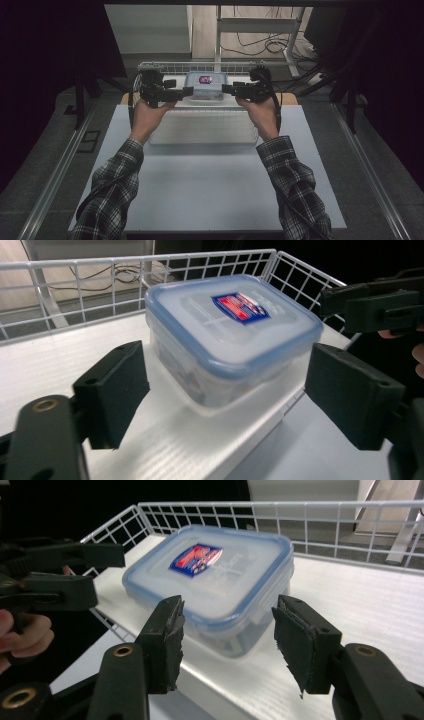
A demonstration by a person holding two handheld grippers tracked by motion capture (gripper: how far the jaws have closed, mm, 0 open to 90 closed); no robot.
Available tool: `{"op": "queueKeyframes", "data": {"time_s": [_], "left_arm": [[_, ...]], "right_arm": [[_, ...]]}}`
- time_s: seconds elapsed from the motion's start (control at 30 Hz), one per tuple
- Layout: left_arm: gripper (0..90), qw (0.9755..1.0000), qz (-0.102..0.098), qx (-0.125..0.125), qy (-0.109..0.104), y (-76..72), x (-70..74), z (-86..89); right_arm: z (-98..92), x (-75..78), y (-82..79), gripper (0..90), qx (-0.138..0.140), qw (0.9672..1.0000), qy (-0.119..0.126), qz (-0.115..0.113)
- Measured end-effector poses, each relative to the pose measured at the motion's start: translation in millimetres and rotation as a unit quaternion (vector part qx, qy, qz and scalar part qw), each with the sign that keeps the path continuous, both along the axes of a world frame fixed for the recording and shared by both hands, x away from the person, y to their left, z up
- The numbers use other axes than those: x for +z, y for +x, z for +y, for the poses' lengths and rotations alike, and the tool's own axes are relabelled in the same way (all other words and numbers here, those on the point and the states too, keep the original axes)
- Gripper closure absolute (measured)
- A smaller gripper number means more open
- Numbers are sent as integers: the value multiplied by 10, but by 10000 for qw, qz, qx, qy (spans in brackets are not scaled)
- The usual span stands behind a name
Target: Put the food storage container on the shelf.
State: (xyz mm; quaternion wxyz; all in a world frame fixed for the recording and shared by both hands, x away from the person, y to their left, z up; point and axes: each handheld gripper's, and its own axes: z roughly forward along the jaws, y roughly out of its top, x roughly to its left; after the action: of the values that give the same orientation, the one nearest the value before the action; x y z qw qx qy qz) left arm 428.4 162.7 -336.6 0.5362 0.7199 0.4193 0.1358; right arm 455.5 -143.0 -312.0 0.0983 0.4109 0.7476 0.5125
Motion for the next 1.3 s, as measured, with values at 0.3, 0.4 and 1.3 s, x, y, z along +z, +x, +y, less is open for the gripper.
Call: {"op": "queueKeyframes", "data": {"time_s": [0.3,0.4,1.3], "left_arm": [[87,9995,-198,-121,211,-172,-115,16],[64,9994,-197,-152,251,-218,-145,14],[8,9947,-599,-571,614,-755,-386,-119]], "right_arm": [[-13,-78,-111,432,100,9995,-222,-225],[-5,-95,-158,401,165,9992,-242,-264],[5,-289,-535,131,493,9971,-354,-459]]}}
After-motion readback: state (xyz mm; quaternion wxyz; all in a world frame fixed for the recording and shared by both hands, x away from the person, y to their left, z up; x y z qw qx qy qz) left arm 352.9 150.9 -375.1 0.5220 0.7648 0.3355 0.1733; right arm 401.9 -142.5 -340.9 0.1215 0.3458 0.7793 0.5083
